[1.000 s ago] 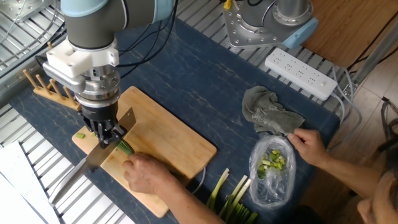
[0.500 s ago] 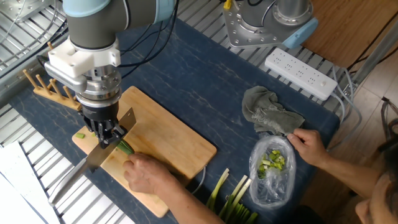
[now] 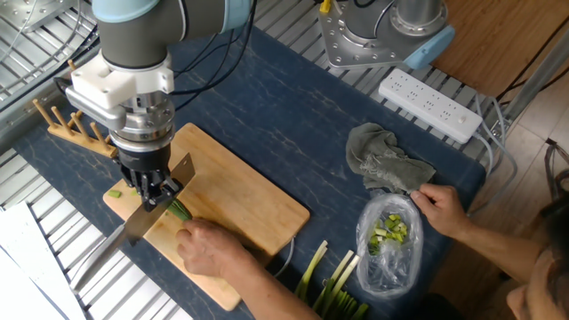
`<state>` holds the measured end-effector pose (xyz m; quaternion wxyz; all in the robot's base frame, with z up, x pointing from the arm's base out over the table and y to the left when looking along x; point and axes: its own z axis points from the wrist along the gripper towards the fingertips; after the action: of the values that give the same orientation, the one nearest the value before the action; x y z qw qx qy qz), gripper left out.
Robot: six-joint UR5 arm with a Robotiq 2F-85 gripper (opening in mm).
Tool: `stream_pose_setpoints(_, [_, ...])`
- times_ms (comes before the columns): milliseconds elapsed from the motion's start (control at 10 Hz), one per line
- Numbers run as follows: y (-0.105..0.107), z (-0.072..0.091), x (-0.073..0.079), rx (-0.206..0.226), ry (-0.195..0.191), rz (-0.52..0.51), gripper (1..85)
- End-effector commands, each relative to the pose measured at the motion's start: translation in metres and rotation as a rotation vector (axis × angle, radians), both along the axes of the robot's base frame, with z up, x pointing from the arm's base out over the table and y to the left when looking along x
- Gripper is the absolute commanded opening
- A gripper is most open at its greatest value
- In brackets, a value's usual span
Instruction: Chop the scallions
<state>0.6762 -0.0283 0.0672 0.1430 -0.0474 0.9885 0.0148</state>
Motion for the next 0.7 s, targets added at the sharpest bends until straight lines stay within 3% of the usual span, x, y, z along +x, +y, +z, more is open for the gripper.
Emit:
stream_pose_setpoints(0, [0.0020,0.0046,0.0035,0.017,-0.002,-0.004,1.3])
stream_pose_setpoints(600, [-0.0057,0.0042,0.0076,-0.016,-0.014,-0.011,1.3])
